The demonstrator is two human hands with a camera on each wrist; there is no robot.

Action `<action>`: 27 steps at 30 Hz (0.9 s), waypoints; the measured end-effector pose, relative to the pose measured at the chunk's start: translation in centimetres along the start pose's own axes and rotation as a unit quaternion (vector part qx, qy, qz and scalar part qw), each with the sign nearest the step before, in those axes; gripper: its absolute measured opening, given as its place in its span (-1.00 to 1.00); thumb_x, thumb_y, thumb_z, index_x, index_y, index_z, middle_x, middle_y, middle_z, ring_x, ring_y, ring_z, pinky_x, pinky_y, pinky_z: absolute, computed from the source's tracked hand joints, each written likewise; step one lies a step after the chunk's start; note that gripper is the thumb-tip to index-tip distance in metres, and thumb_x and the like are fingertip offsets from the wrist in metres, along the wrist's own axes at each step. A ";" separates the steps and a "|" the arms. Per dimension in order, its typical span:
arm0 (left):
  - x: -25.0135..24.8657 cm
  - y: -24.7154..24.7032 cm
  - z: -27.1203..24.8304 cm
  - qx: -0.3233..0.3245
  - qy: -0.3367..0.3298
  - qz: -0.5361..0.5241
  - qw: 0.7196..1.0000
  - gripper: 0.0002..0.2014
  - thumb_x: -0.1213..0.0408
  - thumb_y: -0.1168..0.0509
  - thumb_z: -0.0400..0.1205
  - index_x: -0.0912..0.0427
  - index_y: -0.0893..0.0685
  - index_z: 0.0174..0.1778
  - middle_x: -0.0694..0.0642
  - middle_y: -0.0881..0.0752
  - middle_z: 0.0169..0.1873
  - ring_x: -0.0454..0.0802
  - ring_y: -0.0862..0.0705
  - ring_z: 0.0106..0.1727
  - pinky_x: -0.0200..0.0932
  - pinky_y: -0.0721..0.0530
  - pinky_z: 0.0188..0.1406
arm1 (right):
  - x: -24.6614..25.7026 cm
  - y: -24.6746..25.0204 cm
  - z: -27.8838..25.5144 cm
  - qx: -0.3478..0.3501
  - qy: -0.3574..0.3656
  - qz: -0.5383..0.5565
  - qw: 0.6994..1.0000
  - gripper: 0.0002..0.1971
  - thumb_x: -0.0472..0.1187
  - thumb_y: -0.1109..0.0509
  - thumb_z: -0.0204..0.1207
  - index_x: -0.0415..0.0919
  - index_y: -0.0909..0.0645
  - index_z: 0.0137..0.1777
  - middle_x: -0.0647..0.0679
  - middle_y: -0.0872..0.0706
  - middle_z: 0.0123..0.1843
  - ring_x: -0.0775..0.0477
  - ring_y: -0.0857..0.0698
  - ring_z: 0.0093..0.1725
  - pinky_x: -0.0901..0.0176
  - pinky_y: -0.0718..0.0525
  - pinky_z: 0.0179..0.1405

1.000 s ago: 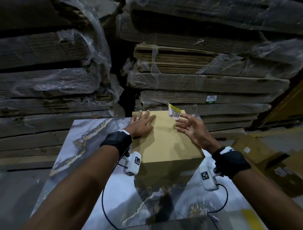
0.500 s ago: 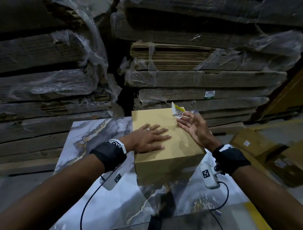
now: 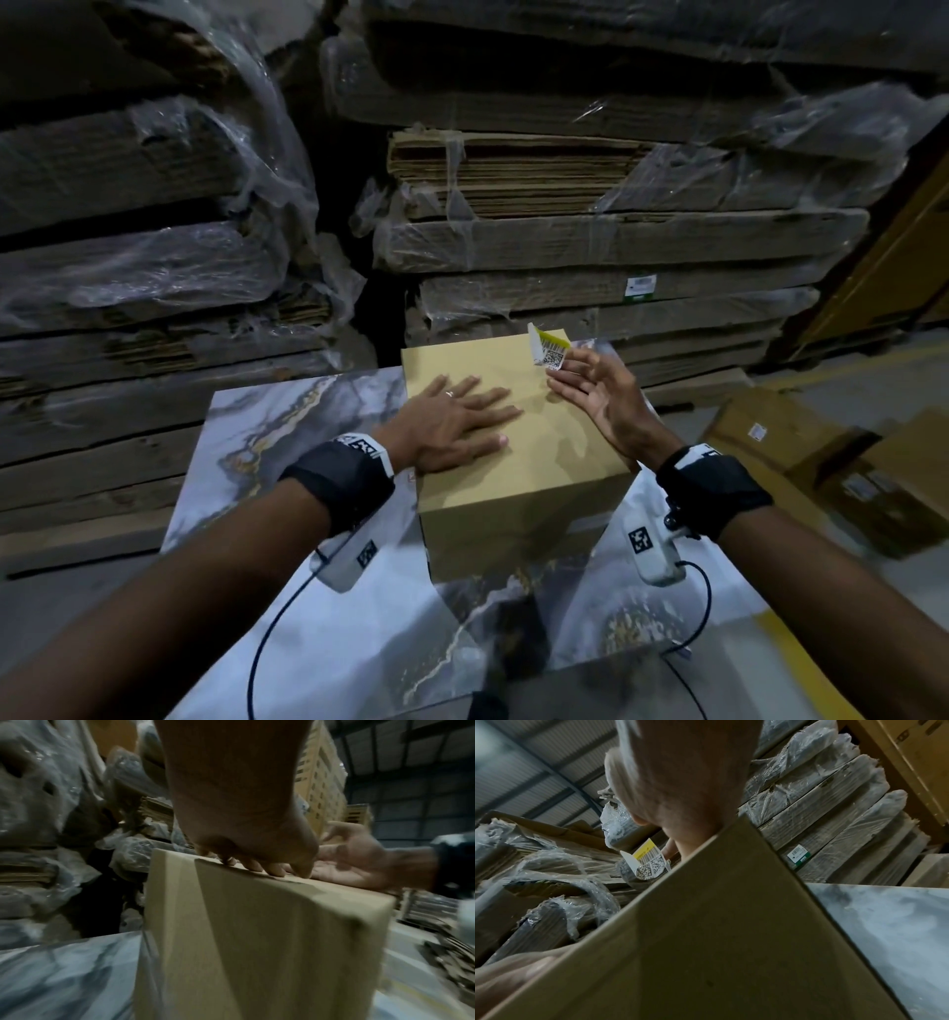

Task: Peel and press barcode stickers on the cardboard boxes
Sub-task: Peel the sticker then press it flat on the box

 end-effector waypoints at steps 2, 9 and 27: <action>1.2 0.6 0.3 0.006 0.043 0.006 0.999 -0.38 -0.40 0.25 0.72 -0.42 0.07 0.74 -0.16 0.06 0.78 0.17 0.07 0.80 0.37 0.13 0.71 | 0.1 0.0 -0.2 -0.006 0.005 -0.011 1.000 -0.70 -0.19 -0.10 0.83 -0.36 -0.58 0.27 -0.45 -0.63 0.38 -0.37 -0.66 0.44 -0.15 -0.67 0.45; -2.7 -0.4 -0.7 0.009 -0.052 -0.057 0.997 -0.43 -0.28 0.23 0.78 -0.34 -0.02 0.76 -0.10 0.13 0.78 0.11 0.18 0.79 0.30 0.22 0.71 | 0.2 -0.6 -0.4 -0.013 0.036 -0.034 0.999 -0.73 -0.19 -0.13 0.84 -0.35 -0.61 0.16 -0.32 -0.70 0.20 -0.32 -0.70 0.33 -0.19 -0.69 0.42; -3.7 -1.7 -1.5 -0.045 -0.047 -0.015 0.998 -0.34 -0.42 0.26 0.71 -0.35 0.04 0.76 -0.21 0.12 0.78 0.05 0.14 0.80 0.26 0.12 0.74 | -0.3 -0.9 -0.7 0.005 0.091 -0.115 0.989 -0.65 -0.09 -0.18 0.63 -0.35 -0.61 0.16 -0.23 -0.78 0.16 -0.13 -0.81 0.15 -0.14 -0.75 0.31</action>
Point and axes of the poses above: each hand's wrist, its own z-axis towards the middle knuckle, its own y-axis out of the back of the hand, x = y × z, the point moved 4 cm from there along z, towards the middle knuckle
